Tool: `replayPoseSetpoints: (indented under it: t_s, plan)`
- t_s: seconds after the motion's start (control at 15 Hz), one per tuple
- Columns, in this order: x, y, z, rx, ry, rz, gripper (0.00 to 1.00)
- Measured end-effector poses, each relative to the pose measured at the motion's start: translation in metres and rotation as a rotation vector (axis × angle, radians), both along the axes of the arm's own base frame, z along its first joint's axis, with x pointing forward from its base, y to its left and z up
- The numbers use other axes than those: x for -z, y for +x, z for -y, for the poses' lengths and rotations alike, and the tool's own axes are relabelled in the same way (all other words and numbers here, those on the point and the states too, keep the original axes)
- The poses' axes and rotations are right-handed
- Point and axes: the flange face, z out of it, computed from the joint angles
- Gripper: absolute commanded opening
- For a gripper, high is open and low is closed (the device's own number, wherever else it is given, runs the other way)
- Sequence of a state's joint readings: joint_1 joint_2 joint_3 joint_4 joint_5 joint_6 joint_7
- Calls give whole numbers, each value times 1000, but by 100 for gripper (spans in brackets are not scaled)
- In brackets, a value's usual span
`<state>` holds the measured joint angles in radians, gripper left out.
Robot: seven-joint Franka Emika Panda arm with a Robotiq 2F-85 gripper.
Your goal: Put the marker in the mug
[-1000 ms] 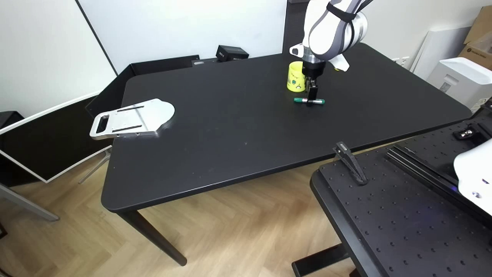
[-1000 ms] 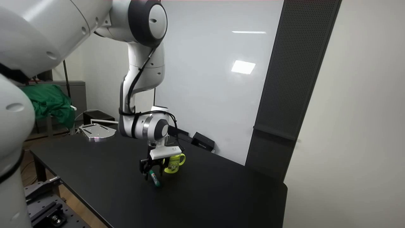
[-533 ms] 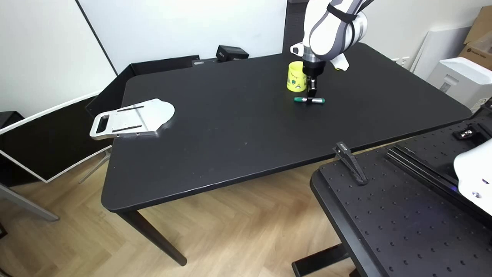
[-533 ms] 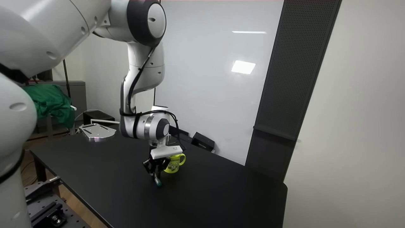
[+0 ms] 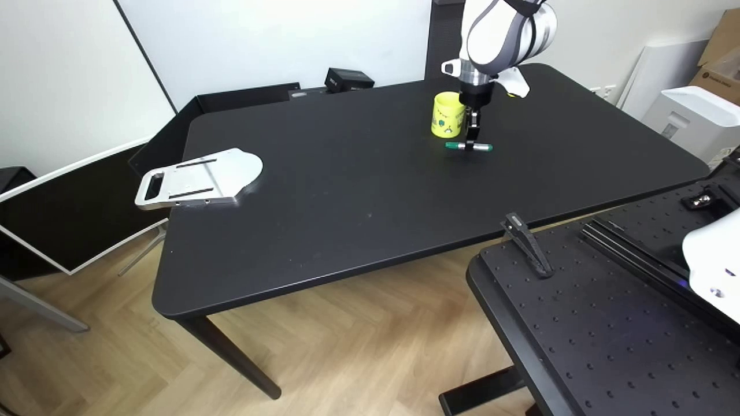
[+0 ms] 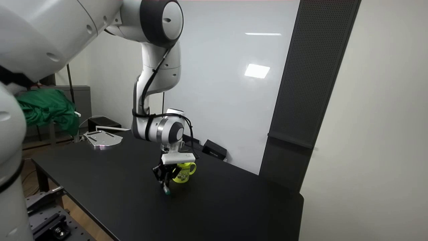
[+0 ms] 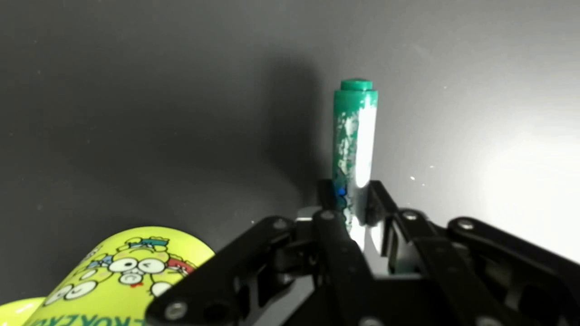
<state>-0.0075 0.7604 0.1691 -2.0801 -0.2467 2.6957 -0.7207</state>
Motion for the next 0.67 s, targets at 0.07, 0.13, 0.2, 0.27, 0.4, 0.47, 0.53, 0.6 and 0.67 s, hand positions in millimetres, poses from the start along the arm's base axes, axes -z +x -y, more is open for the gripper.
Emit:
replayPoseSetpoints:
  t_s: [0.07,0.13,0.2,0.27,0.4,0.47,0.53,0.6,0.67]
  plan:
    - [-6,1,-1,3,11,-15,5]
    - [-11,2,-3,3,21,-27,5]
    - [-17,4,-4,2,29,-36,5]
    - [-23,5,-6,1,37,-44,5]
    - [-35,9,-9,-4,51,-54,5]
    - [-40,11,-11,-7,57,-54,5]
    - [-46,14,-12,-9,63,-47,5]
    - [-52,16,-14,-13,69,-38,5]
    - [-57,19,-15,-20,73,-27,5]
